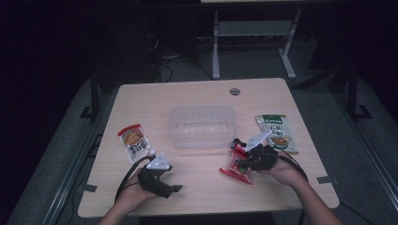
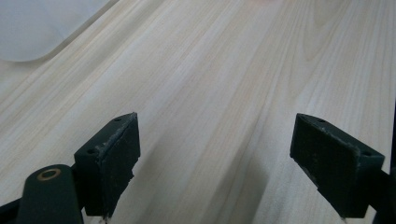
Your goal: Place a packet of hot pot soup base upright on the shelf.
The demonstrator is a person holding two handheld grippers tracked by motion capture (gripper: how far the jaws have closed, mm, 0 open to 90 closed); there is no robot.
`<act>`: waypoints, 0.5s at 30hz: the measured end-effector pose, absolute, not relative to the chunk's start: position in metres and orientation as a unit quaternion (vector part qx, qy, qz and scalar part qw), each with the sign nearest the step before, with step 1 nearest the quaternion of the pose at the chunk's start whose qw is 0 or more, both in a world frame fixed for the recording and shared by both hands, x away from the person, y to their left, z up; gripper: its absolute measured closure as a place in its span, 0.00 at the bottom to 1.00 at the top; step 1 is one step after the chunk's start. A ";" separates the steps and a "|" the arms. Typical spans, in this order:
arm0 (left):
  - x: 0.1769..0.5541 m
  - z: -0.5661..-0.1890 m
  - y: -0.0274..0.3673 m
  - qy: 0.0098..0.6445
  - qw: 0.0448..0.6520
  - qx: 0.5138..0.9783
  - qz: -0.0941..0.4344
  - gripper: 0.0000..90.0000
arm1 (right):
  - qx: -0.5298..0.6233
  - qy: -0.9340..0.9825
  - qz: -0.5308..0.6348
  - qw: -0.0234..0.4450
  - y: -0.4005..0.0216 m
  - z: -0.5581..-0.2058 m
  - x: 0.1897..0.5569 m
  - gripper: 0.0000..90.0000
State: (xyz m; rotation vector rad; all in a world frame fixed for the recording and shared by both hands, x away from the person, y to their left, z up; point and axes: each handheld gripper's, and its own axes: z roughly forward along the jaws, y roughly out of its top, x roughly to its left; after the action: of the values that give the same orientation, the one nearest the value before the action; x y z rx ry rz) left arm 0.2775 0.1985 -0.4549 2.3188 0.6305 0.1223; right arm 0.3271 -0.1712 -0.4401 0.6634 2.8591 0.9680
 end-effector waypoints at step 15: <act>0.275 -0.454 0.199 0.242 0.362 0.899 0.040 0.21 | 0.176 0.923 0.341 0.023 -0.140 -0.435 0.326 1.00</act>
State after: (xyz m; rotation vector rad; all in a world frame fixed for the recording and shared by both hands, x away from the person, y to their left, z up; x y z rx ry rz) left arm 0.2754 0.1989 -0.4541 2.3166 0.6237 0.1023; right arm 0.3256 -0.1401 -0.4353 0.5452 2.8593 1.0554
